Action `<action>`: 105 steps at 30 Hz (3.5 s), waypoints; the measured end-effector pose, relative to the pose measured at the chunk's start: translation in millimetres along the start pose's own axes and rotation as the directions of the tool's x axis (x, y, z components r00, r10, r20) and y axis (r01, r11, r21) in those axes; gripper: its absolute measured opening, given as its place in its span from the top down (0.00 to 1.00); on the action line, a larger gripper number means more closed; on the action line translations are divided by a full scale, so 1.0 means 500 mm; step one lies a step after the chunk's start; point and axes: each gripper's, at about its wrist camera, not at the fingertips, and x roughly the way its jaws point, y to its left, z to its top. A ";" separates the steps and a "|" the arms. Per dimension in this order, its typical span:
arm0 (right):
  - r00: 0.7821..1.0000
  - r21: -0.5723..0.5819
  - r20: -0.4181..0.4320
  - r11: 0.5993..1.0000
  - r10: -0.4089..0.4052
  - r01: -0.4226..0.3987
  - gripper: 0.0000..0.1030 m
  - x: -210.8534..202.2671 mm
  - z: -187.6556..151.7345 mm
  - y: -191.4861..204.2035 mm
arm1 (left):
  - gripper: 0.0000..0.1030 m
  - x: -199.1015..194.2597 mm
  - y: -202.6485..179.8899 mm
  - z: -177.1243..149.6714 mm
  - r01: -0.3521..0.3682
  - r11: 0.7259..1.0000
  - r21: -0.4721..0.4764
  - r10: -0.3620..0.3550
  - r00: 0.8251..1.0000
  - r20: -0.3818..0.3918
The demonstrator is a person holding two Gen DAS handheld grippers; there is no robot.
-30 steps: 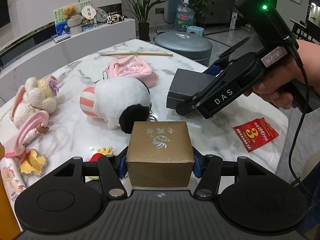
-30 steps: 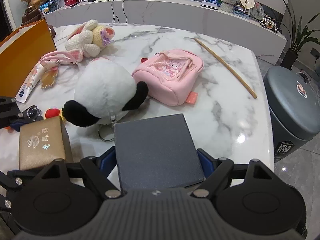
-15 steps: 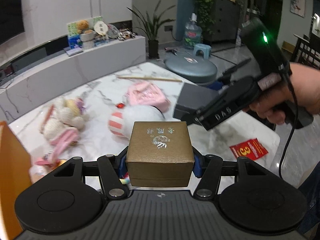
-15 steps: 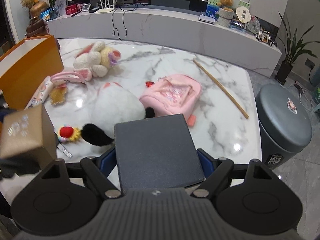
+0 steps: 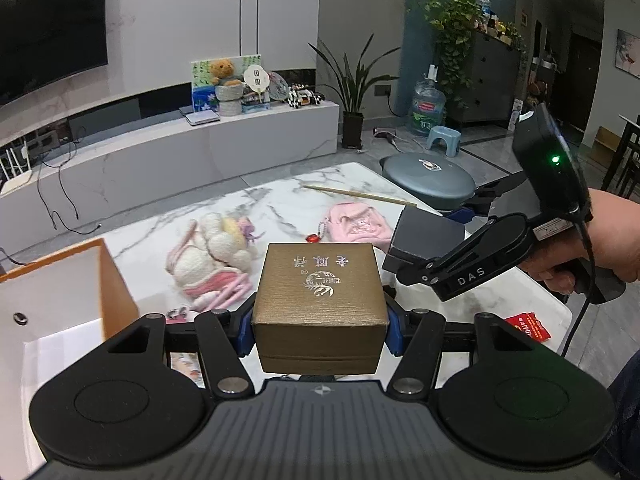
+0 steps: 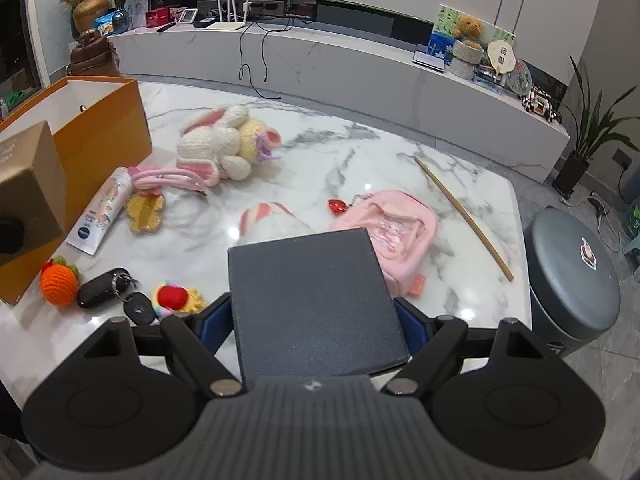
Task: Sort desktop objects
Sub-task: 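Carry the gold box and grey box with both grippers over the orange box, then lower both boxes into the orange box and open both grippers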
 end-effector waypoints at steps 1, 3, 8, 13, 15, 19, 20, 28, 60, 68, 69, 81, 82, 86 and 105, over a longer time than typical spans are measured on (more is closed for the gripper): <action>1.000 -0.004 0.002 1.000 -0.001 0.001 0.19 -0.001 0.003 0.008 | 0.34 -0.007 0.002 -0.001 -0.005 1.000 0.002 0.005 1.000 0.005; 1.000 -0.016 0.008 1.000 0.000 0.000 0.19 -0.005 0.009 0.025 | 0.34 -0.023 0.013 -0.006 -0.016 1.000 -0.001 0.016 1.000 0.011; 0.999 -0.048 0.046 0.998 0.029 -0.027 0.19 -0.026 0.035 0.076 | 0.34 -0.058 0.056 -0.018 -0.062 0.997 -0.034 0.063 0.998 0.018; 0.994 -0.088 0.083 0.994 0.072 -0.064 0.19 -0.043 0.068 0.136 | 0.34 -0.094 0.111 -0.028 -0.121 0.989 -0.080 0.123 0.992 0.023; 0.991 -0.108 0.100 0.991 0.088 -0.077 0.19 -0.050 0.083 0.160 | 0.34 -0.110 0.139 -0.031 -0.145 0.984 -0.106 0.148 0.989 0.020; 0.982 -0.151 0.143 0.983 0.127 -0.105 0.19 -0.068 0.119 0.215 | 0.34 -0.134 0.187 -0.039 -0.191 0.970 -0.147 0.194 0.981 0.005; 0.978 -0.164 0.154 0.980 0.140 -0.114 0.19 -0.073 0.129 0.231 | 0.34 -0.139 0.197 -0.041 -0.199 0.968 -0.155 0.202 0.979 0.005; 0.945 -0.285 0.202 0.938 0.259 -0.196 0.19 -0.107 0.181 0.375 | 0.34 -0.172 0.264 -0.078 -0.268 0.944 -0.194 0.265 0.963 -0.042; 0.940 -0.568 0.034 0.781 0.339 -0.261 0.20 0.026 0.193 0.648 | 0.34 -0.141 0.359 -0.165 -0.401 0.909 -0.118 0.350 0.884 -0.311; 0.944 -0.589 -0.014 0.760 0.329 -0.274 0.20 0.055 0.187 0.665 | 0.34 -0.121 0.365 -0.182 -0.410 0.906 -0.105 0.346 0.861 -0.373; 0.942 -0.585 -0.019 0.761 0.334 -0.282 0.20 0.056 0.187 0.663 | 0.34 -0.120 0.366 -0.182 -0.409 0.906 -0.110 0.342 0.861 -0.377; 0.915 -0.478 -0.089 0.789 0.394 -0.386 0.20 0.069 0.186 0.639 | 0.34 -0.113 0.368 -0.183 -0.418 0.901 -0.119 0.338 0.847 -0.410; 0.914 -0.476 -0.090 0.789 0.396 -0.389 0.20 0.070 0.186 0.639 | 0.34 -0.112 0.368 -0.184 -0.418 0.901 -0.120 0.338 0.847 -0.410; 0.913 -0.469 -0.090 0.792 0.399 -0.392 0.20 0.075 0.188 0.639 | 0.33 -0.114 0.369 -0.183 -0.417 0.900 -0.122 0.339 0.849 -0.405; 0.906 -0.426 -0.056 0.811 0.419 -0.402 0.19 0.067 0.196 0.627 | 0.28 -0.130 0.374 -0.170 -0.437 0.888 -0.143 0.359 0.854 -0.375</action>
